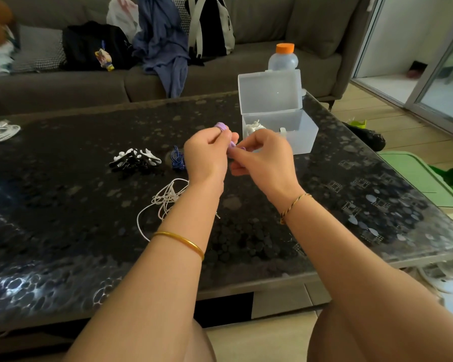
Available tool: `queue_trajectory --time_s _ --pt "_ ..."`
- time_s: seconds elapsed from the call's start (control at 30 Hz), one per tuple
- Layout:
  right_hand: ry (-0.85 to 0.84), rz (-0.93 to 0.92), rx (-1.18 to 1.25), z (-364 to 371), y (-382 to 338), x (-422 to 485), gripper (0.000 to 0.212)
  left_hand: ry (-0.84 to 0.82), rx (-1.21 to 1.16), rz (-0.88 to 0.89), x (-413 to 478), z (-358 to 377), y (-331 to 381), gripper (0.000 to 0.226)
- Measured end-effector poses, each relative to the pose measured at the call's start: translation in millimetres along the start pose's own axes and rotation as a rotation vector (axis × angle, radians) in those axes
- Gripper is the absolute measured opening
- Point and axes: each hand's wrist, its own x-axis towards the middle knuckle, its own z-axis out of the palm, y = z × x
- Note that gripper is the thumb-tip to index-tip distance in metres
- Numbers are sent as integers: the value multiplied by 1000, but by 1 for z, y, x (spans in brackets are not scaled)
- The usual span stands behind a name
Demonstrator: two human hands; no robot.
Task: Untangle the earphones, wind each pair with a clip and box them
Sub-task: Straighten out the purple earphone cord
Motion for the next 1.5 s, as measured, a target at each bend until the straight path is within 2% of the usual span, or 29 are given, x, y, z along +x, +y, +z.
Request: queue_trajectory --time_s 0.1,0.2,0.27,0.33,0.4,0.47,0.6,0.67,0.77,0.93,1.23,1.5 --pt "-1 -28 8 -2 -1 2 5 -67 257 145 4 -4 -3 30" --pt "-93 82 132 -7 0 6 8 -136 364 57 4 -7 1 32" --pt "-206 128 179 -10 1 8 13 -137 322 -94 7 -9 3 26" --pt "-272 21 15 -14 1 10 19 -149 262 -214 13 -10 3 17" --pt "-288 -131 -175 -16 1 11 22 -199 238 -306 16 -14 4 16" --pt "-325 -215 -241 -18 1 12 22 -289 204 -320 15 -18 3 9" --pt "-374 -357 -363 -21 2 16 18 -392 163 -303 12 -25 1 13" --pt "-438 -339 -300 -23 3 17 17 -402 143 -344 13 -28 4 12" --pt "-561 -173 -64 -24 2 17 16 -369 106 -392 13 -30 6 13" --pt "-555 -120 4 -20 -1 16 14 -335 61 -429 13 -30 6 22" --pt "-542 -34 48 -7 -4 17 20 -213 95 -441 14 -27 3 14" --pt "-475 -64 -12 -4 -5 20 15 -244 -64 -504 17 -39 1 15"
